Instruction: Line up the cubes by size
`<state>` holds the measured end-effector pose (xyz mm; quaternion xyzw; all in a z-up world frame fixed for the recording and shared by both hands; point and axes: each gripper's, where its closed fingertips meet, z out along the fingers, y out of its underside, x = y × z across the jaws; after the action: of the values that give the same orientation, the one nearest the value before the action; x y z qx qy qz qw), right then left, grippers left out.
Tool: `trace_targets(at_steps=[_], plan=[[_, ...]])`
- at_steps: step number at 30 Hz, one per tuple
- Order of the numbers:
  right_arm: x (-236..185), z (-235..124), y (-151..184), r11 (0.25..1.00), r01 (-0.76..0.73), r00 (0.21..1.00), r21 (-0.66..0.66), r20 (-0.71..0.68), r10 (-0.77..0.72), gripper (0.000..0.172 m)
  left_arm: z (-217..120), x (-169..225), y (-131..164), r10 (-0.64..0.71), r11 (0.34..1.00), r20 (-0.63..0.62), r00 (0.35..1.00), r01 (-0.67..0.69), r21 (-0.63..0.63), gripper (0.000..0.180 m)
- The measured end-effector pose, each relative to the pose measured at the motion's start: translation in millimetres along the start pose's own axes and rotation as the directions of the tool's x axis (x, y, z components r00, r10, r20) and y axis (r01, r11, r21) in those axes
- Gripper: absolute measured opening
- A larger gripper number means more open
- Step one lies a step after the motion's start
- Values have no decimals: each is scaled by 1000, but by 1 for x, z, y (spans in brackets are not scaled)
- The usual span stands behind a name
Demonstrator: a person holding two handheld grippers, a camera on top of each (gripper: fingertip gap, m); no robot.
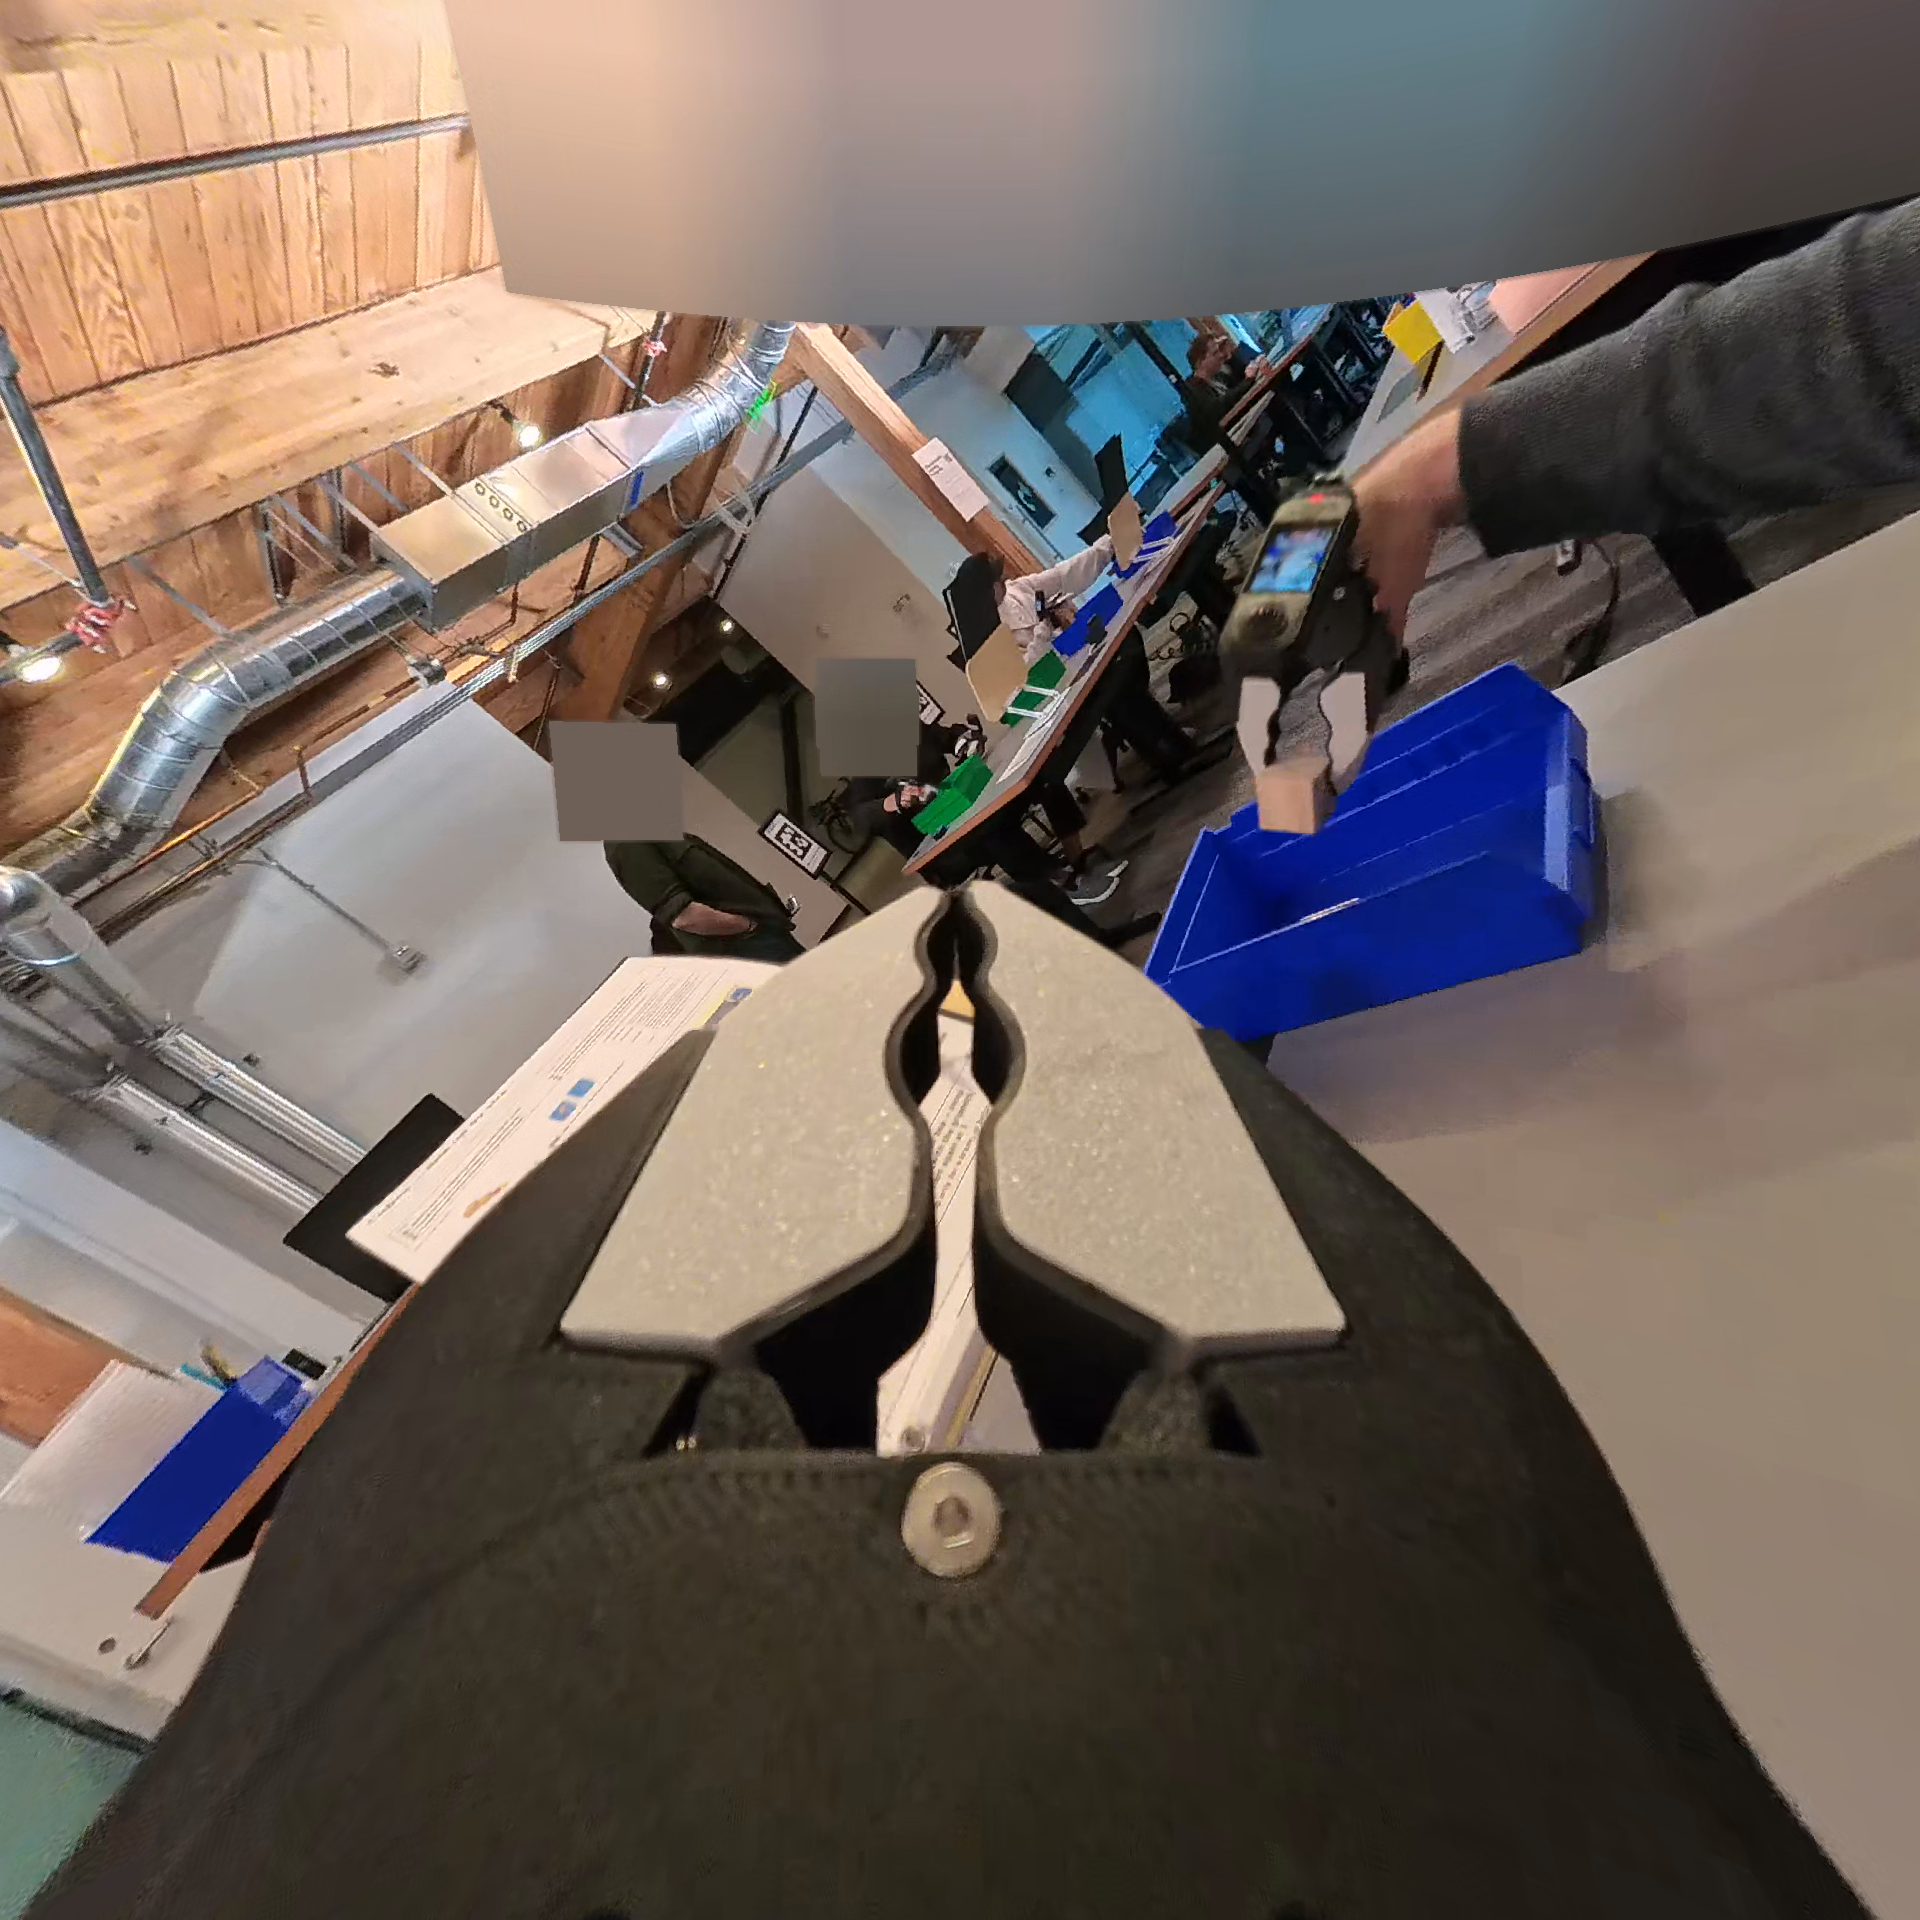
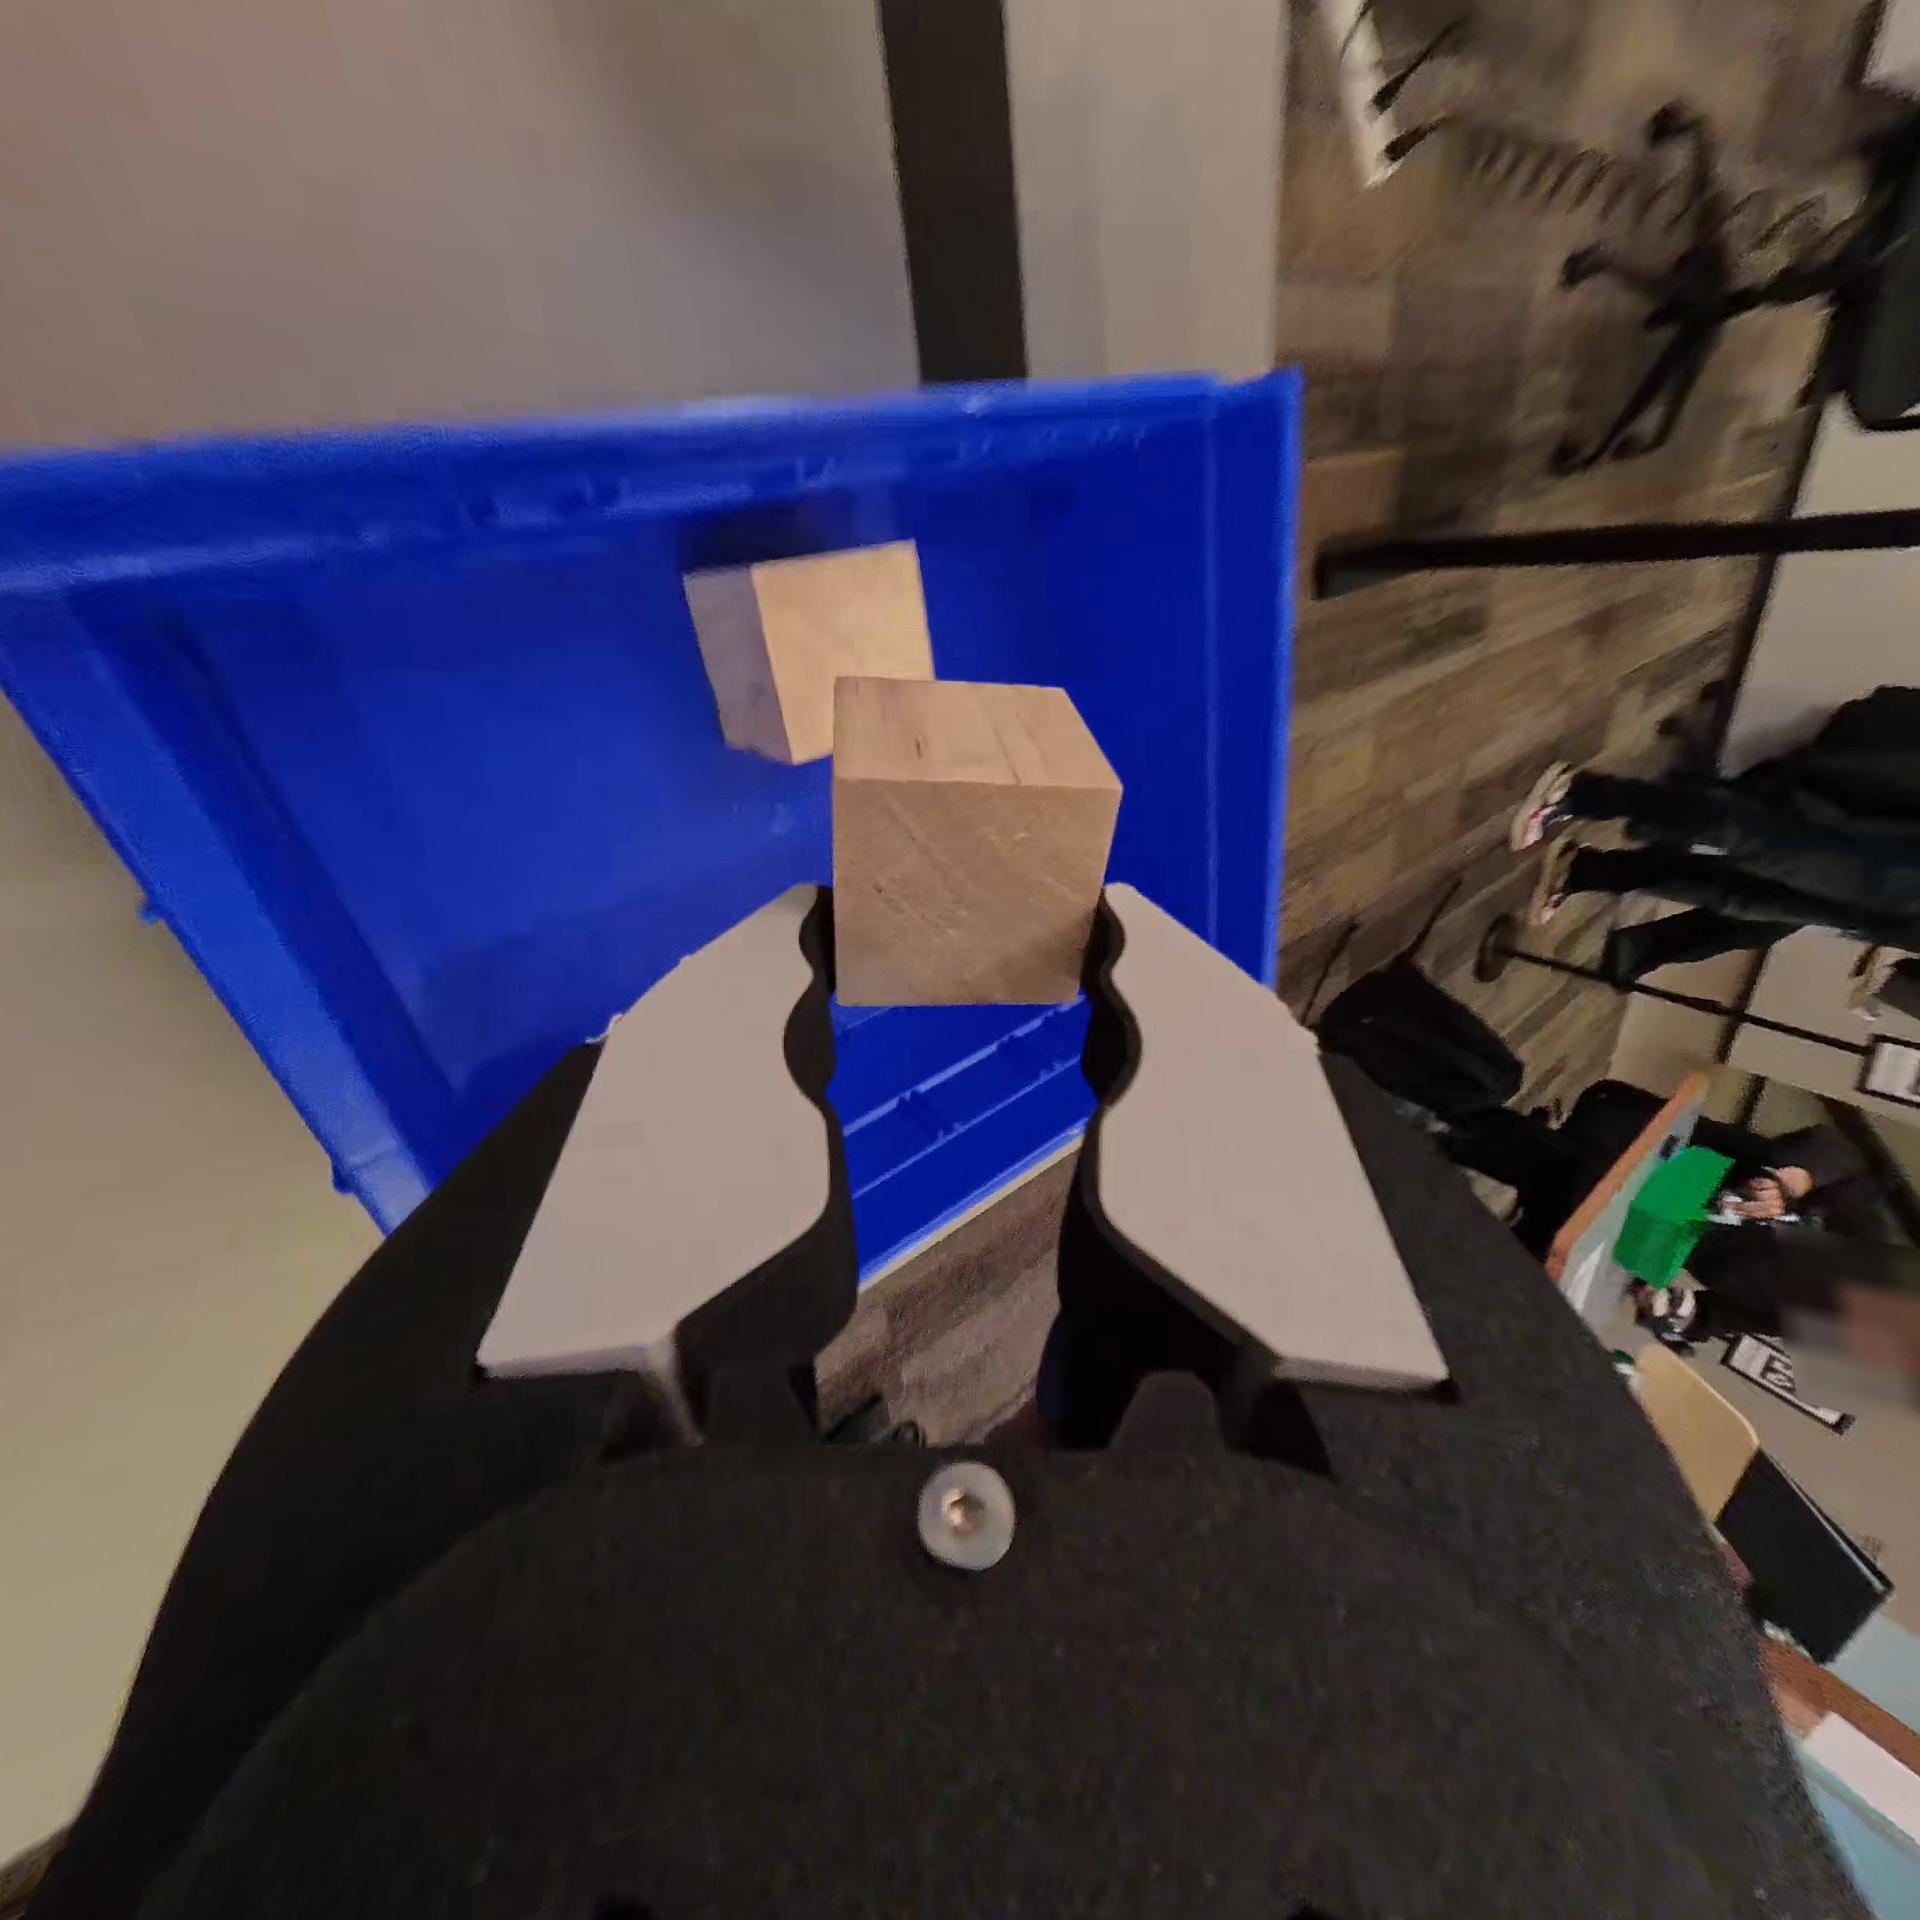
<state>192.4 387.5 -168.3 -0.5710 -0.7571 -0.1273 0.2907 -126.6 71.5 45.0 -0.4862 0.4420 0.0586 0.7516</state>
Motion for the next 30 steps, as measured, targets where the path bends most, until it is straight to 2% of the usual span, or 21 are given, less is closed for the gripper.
trace_targets(at_steps=[6,11,20,30], plan=[[-15,51,31,990,70,987,-125,152,-50,45,11,10,7,23,999,-30,999,-24,-33,0],[-14,77,41,983,102,973,-156,220,-66,45,14,9,16,11,999,-34,999,-13,-50,0],[-28,106,53,952,210,938,-224,322,-131,45,17,9,25,8,997,-43,999,-11,-71,0],[-38,122,52,940,261,907,-218,389,-162,45,21,15,29,9,997,-63,998,-14,-81,0]])
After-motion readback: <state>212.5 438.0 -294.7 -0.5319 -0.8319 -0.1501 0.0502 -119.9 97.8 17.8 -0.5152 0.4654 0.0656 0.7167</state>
